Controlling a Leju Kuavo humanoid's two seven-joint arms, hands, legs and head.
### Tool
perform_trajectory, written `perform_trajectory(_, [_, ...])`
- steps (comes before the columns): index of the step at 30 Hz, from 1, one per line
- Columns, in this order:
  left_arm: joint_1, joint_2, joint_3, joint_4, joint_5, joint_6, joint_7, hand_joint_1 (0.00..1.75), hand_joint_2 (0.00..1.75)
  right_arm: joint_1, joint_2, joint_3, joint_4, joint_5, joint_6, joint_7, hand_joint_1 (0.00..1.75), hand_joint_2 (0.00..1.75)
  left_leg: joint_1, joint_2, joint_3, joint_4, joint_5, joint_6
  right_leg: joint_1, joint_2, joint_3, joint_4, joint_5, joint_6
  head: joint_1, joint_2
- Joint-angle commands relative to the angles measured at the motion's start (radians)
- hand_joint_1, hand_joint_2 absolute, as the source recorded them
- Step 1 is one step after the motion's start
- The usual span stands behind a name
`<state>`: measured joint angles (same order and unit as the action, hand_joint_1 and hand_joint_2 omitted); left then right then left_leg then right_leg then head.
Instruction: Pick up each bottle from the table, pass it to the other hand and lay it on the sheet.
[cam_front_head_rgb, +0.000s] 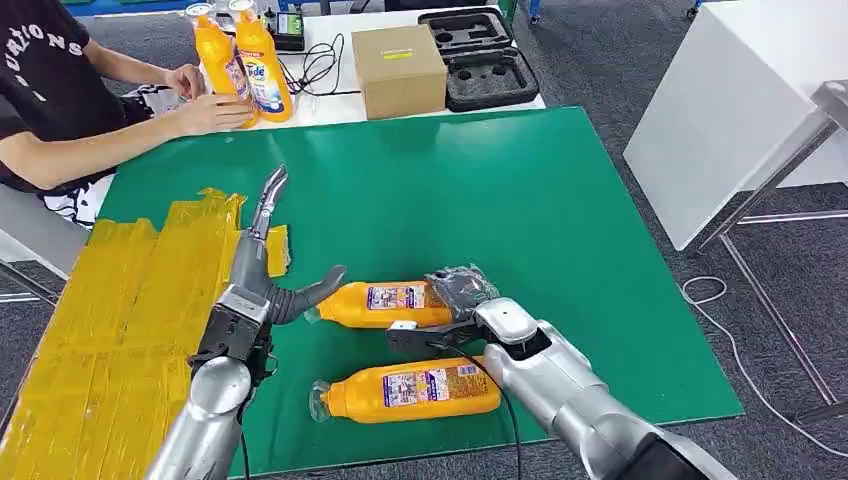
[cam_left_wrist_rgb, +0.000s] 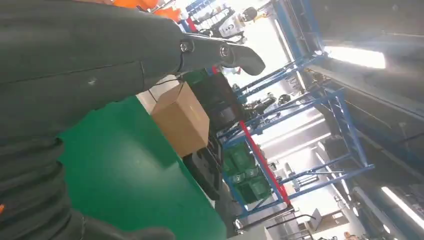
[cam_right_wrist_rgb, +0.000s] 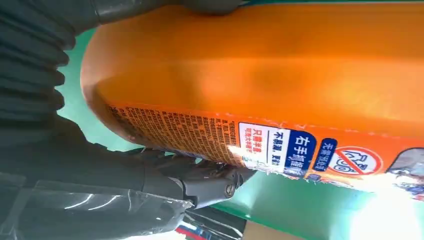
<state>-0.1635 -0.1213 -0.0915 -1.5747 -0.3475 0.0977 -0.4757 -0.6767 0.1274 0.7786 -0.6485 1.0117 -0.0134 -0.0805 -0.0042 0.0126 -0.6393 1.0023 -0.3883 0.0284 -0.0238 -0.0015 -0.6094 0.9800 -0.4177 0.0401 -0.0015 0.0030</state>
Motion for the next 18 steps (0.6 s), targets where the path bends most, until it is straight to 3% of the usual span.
perform_trajectory(1, [-0.019,-0.010,0.020,0.057,0.000,-0.002,0.004,0.00,1.75,-0.005,0.001,-0.064,0.004,-0.022,-0.106,0.020,1.75,1.75,0.001,-0.002,0.004,0.000,-0.002,-0.001,0.001,-0.001,0.005,-0.001,-0.002,-0.002,0.000,0.000])
perform_trajectory(3, [-0.015,-0.009,0.014,0.053,0.002,-0.001,0.004,0.00,1.75,0.032,-0.008,-0.116,-0.068,-0.046,-0.169,0.023,1.75,1.75,0.002,-0.002,0.005,0.000,-0.002,-0.002,0.002,-0.001,0.006,-0.001,-0.002,-0.002,0.000,0.000])
perform_trajectory(6, [-0.015,-0.022,0.027,0.038,0.051,0.000,0.046,0.00,1.75,0.117,-0.019,-0.217,-0.232,-0.041,-0.357,0.052,1.75,1.75,0.002,-0.004,0.005,0.000,-0.002,-0.002,0.002,-0.003,0.006,-0.001,-0.003,-0.002,0.000,0.000])
perform_trajectory(12, [-0.080,0.000,-0.061,0.049,0.071,-0.058,0.078,0.00,1.75,0.231,-0.016,-0.357,-0.374,-0.115,-0.550,-0.040,1.75,1.75,0.002,-0.007,0.003,0.001,-0.002,-0.002,0.002,-0.006,0.004,-0.001,-0.003,-0.002,0.000,0.000])
perform_trajectory(18, [-0.155,0.015,-0.098,0.115,0.336,-0.207,0.157,0.00,1.75,0.266,-0.012,-0.369,-0.378,-0.164,-0.583,-0.087,1.75,1.75,0.002,-0.009,0.002,0.001,-0.001,-0.002,0.002,-0.008,0.004,-0.001,-0.002,-0.002,0.000,0.000])
